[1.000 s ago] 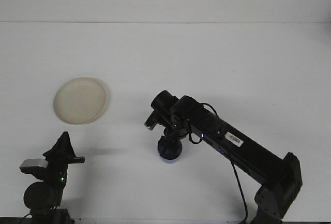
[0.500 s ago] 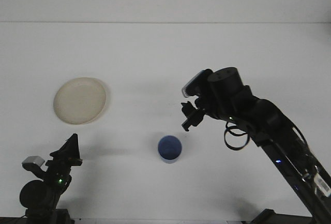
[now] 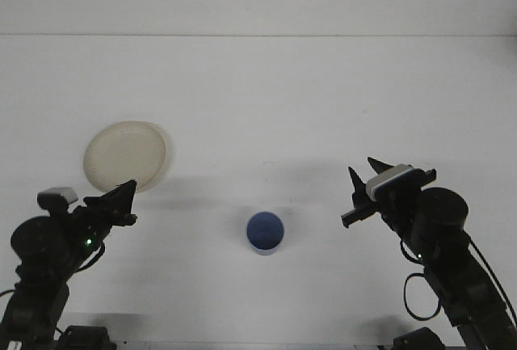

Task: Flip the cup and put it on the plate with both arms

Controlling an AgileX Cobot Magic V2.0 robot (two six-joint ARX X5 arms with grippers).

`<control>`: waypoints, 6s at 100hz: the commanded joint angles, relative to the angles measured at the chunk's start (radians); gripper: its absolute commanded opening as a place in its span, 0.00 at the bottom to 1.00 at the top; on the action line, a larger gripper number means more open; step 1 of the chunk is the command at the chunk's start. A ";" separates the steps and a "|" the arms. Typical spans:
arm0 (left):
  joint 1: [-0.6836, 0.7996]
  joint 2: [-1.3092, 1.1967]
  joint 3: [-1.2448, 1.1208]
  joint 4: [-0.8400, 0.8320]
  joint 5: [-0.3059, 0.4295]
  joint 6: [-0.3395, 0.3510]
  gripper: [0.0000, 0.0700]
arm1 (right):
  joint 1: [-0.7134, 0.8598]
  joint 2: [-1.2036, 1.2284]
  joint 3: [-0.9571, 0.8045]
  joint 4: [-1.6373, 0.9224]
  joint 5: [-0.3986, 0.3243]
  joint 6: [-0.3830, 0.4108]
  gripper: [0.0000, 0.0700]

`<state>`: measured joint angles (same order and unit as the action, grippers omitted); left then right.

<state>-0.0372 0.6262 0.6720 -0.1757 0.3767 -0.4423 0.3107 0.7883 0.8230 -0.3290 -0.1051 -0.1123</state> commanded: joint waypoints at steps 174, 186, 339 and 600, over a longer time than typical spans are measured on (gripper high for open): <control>-0.715 1.127 0.724 -0.517 -0.044 0.502 0.58 | -0.148 -0.198 -0.227 0.090 -0.004 0.015 0.65; -0.721 1.127 0.724 -0.504 -0.048 0.503 0.11 | -0.148 -0.198 -0.227 0.090 -0.004 0.015 0.65; 0.170 0.943 0.943 -0.789 -0.277 0.537 0.02 | -0.148 -0.198 -0.227 0.089 -0.003 0.015 0.65; 0.154 0.072 -0.103 0.357 -0.167 0.502 0.02 | -0.202 -0.199 -0.229 0.333 0.113 0.165 0.00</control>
<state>0.1165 0.6952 0.5526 0.1715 0.2119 0.0639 0.1101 0.5865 0.5919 -0.0093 0.0040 0.0425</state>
